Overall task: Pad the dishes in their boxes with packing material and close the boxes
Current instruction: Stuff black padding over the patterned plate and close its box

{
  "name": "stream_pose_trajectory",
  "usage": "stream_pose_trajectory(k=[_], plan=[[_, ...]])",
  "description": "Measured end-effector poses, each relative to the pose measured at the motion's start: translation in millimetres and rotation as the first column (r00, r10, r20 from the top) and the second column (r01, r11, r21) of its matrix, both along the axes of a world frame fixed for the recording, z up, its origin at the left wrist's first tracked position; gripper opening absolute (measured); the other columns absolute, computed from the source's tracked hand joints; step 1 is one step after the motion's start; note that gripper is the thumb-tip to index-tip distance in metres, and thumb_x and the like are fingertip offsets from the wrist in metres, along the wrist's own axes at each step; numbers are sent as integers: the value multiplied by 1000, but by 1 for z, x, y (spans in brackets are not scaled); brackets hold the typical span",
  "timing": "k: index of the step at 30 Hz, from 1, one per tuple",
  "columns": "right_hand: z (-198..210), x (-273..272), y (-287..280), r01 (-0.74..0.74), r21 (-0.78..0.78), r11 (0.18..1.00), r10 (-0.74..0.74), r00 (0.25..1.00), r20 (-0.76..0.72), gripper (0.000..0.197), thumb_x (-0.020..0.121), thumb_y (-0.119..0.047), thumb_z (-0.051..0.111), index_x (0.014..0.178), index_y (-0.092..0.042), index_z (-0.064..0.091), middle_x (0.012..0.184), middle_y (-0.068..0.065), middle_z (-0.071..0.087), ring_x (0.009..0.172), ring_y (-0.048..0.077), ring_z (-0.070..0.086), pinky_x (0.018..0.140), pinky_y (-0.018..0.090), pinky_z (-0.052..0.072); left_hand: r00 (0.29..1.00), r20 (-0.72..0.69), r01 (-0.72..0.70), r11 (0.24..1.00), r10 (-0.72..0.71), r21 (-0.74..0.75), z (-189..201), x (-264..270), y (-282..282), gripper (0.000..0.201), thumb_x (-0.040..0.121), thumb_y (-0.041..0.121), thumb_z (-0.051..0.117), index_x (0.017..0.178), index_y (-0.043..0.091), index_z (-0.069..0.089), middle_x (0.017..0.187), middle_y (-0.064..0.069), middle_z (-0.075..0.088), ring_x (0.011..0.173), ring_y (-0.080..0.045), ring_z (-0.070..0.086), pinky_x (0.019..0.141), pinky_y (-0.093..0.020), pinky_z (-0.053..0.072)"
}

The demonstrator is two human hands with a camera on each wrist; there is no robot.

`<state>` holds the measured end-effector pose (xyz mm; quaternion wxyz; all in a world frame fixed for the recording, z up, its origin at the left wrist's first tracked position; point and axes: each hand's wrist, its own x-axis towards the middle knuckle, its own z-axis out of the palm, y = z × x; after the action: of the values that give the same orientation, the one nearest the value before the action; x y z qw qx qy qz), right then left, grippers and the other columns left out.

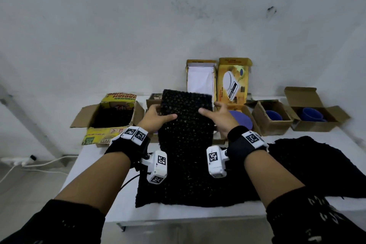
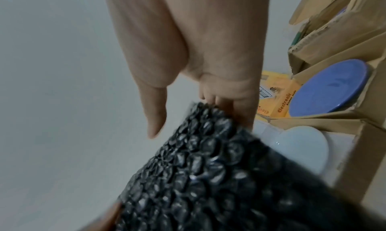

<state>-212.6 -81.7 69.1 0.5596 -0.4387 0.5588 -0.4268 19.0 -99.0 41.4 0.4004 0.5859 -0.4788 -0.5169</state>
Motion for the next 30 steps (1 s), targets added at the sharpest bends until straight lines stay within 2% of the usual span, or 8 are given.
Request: stream_pose_trajectory(k=[4,8,12,15,21,23,26,30], plan=[[-9,10,0,-134,21,991,136,984,-119,55,82,-8,71,120,-26,36,120,21,57,105,31,61,87,43,52,980,23,-191,973,196,-132,3,12,-2,98,48,49,87,125,24,31,128,-13,51,112,-27,57,95,-46,50],[-1,31,-2,-143,-112,983,129,983,-130,35,88,4,59,121,-7,56,119,13,58,109,27,59,86,29,51,959,280,-6,987,51,-161,7,30,-1,109,32,66,86,117,47,20,135,-11,40,123,-26,46,102,-44,44],[4,49,-16,-297,-141,944,232,905,-356,62,76,-5,76,131,-12,50,122,0,52,112,15,49,89,23,45,894,433,168,983,-118,-80,16,51,-8,75,56,33,90,115,28,44,122,-3,50,113,-21,51,95,-38,48],[2,71,-32,-309,-238,921,147,840,-523,37,73,-13,79,106,-17,63,113,5,60,105,19,56,91,31,46,869,481,200,973,-121,-117,24,76,-16,40,71,29,81,103,20,58,108,-1,59,102,-18,57,84,-29,47],[15,127,-59,-201,-350,915,72,935,-348,9,83,-14,70,80,-20,64,84,0,60,80,12,59,74,20,46,931,362,86,935,48,-344,36,128,-32,19,82,28,72,69,17,64,65,5,64,64,-1,61,63,-21,47],[17,148,-71,-186,-314,931,87,948,-306,8,88,-20,66,87,-13,62,86,3,65,83,18,63,76,25,50,970,241,37,957,35,-287,32,146,-40,16,82,34,71,84,19,63,78,6,66,77,-5,63,71,-22,48],[13,181,-93,-141,-292,946,35,940,-340,34,85,-39,64,101,-10,61,101,8,69,97,25,65,92,43,50,989,149,13,988,11,-154,17,176,-53,63,69,39,81,118,18,48,110,-5,64,101,-20,64,89,-38,52],[2,218,-106,41,-255,966,-108,961,-255,50,83,-35,69,119,-10,45,114,7,58,103,21,57,91,32,46,977,183,-85,988,108,-129,4,205,-66,51,75,19,78,113,18,44,108,-18,63,99,-32,64,89,-48,52]])
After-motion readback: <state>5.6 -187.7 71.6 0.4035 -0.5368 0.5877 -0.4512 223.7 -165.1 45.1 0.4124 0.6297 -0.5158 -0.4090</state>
